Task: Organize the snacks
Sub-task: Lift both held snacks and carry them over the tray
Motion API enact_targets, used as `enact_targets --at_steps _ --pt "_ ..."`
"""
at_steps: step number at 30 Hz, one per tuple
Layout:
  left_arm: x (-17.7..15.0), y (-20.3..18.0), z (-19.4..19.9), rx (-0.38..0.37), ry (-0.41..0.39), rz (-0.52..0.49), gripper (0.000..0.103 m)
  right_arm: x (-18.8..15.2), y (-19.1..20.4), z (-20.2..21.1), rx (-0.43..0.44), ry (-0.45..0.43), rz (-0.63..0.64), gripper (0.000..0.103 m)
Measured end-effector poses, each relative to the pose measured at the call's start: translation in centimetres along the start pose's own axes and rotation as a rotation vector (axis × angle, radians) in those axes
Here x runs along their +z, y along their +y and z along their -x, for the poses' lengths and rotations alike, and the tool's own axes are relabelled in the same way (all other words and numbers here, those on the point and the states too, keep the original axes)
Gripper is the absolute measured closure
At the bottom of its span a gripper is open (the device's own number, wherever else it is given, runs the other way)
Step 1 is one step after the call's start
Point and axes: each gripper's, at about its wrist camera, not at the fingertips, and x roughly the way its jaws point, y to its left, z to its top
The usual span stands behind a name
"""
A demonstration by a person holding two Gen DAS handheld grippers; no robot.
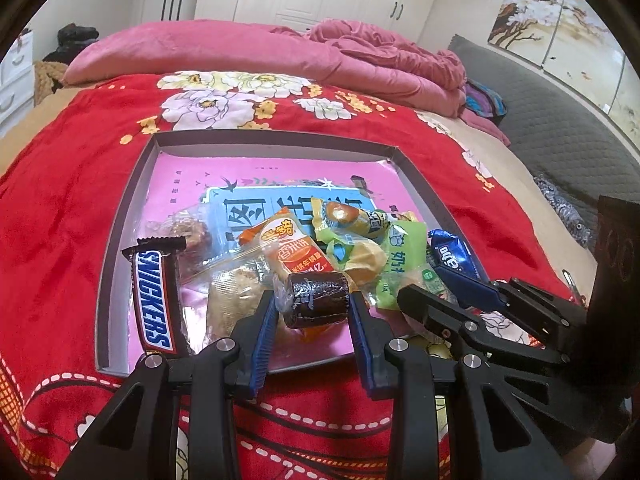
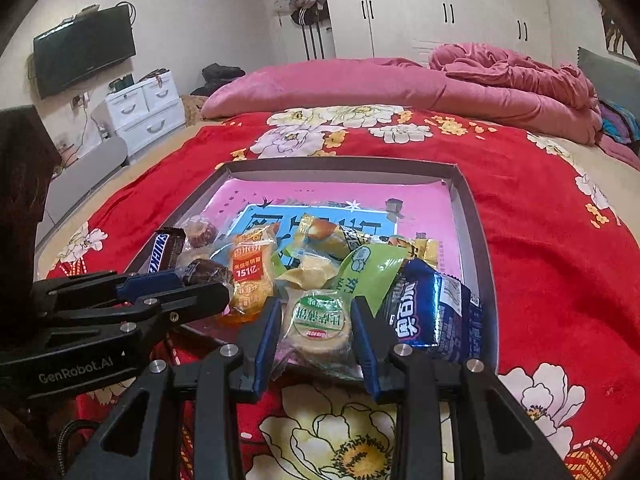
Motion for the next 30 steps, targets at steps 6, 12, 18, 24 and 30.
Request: enact_targets --at_steps 6,12,18,24,30 --pt "0.1 0.1 -0.2 0.002 0.001 0.002 0.066 -0.3 0.3 0.6 -0.009 0.002 0.033 0.066" --pt "0.1 0.1 -0.3 0.003 0.006 0.002 0.066 -0.9 0.9 1.3 -0.039 0.005 0.095 0.065" --pt "0.1 0.1 -0.4 -0.001 0.007 0.012 0.066 -1.3 0.7 2.2 -0.034 0.01 0.103 0.065" --pt "0.1 -0.3 -0.4 -0.01 0.009 0.006 0.066 -1.3 0.5 1.7 -0.036 0.019 0.094 0.065" --pt "-0.2 -1.1 -0.7 -0.015 0.024 -0.014 0.065 -0.8 0.4 0.8 -0.03 0.022 0.065 0.065"
